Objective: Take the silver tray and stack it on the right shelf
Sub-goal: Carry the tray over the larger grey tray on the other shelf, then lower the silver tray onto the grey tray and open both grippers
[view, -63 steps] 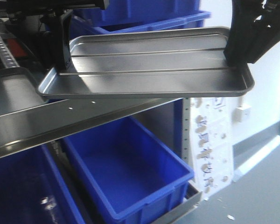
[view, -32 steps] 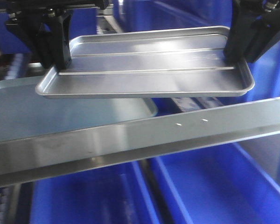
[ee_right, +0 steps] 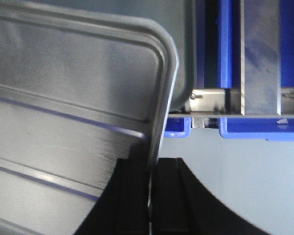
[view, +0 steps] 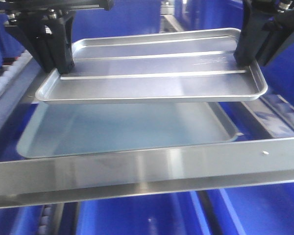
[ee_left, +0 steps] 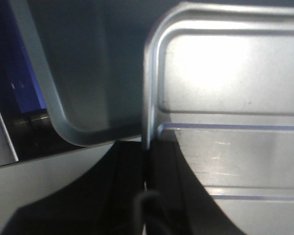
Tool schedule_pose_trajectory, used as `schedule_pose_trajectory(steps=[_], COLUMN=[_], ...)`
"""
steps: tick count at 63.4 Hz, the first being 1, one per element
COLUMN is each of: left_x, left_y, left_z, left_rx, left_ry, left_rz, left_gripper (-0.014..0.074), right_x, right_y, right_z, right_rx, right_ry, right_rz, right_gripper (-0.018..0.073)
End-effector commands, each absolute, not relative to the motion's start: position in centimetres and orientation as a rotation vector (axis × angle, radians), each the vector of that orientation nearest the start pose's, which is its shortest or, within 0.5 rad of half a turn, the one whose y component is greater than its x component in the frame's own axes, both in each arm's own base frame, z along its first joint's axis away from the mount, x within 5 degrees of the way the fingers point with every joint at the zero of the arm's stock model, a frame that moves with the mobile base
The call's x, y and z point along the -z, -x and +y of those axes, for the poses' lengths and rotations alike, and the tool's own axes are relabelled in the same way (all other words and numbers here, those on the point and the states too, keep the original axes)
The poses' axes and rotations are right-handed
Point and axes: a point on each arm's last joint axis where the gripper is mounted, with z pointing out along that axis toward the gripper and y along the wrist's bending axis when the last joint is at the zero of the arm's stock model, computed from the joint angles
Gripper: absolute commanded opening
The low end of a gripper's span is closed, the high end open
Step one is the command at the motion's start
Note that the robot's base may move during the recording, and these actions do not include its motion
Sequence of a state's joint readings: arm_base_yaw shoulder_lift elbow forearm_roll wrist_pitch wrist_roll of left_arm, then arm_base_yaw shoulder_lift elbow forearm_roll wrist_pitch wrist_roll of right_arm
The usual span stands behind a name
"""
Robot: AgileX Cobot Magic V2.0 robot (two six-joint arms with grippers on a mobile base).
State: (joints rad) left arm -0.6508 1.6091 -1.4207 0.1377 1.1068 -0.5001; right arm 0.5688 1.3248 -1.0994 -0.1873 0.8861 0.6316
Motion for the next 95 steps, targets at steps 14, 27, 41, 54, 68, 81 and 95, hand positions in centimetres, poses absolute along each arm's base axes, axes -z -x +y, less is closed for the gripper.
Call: schedule_pose_trajectory(steps=[14,27,41,54,68,81,95], left_x=[-33.92,-33.88,-33.8,-33.78,-33.8,-33.83,-33.93], left_y=[-27.36,-27.31,-27.17,-27.14,-27.18,-27.22,-27.39], left_z=[-18.46,-18.41,-18.28,-18.25,-18.29,-18.33,-18.48], left_rx=[0.087,0.081,0.064,0.06,0.065,0.07,0.086], left_ry=[-0.273,-0.272,-0.271,-0.27,-0.271,-0.271,-0.287], left_rz=[2.632,2.64,2.66,2.664,2.658,2.652,2.627], left_gripper=[-0.0093,-0.0093,-0.0093,-0.0093,-0.0093,-0.0093,-0.0093], right_x=[-33.57,-33.57,-33.57,-33.57,-33.59,-33.79,-33.91], right_y=[-23.2,-23.2,-23.2,-23.2,-23.22,-23.44,-23.61], right_z=[12.5,12.5,12.5,12.5,12.51,12.65,12.64], right_rx=[-0.174,-0.174,-0.174,-0.174,-0.176,-0.192,-0.193], right_ry=[0.07,0.07,0.07,0.07,0.07,0.08,0.086], right_rz=[2.498,2.498,2.498,2.498,2.496,2.461,2.44], right_gripper=[0.0057,0.0057,0.0057,0.0057,0.0057,0.0057,0.0057])
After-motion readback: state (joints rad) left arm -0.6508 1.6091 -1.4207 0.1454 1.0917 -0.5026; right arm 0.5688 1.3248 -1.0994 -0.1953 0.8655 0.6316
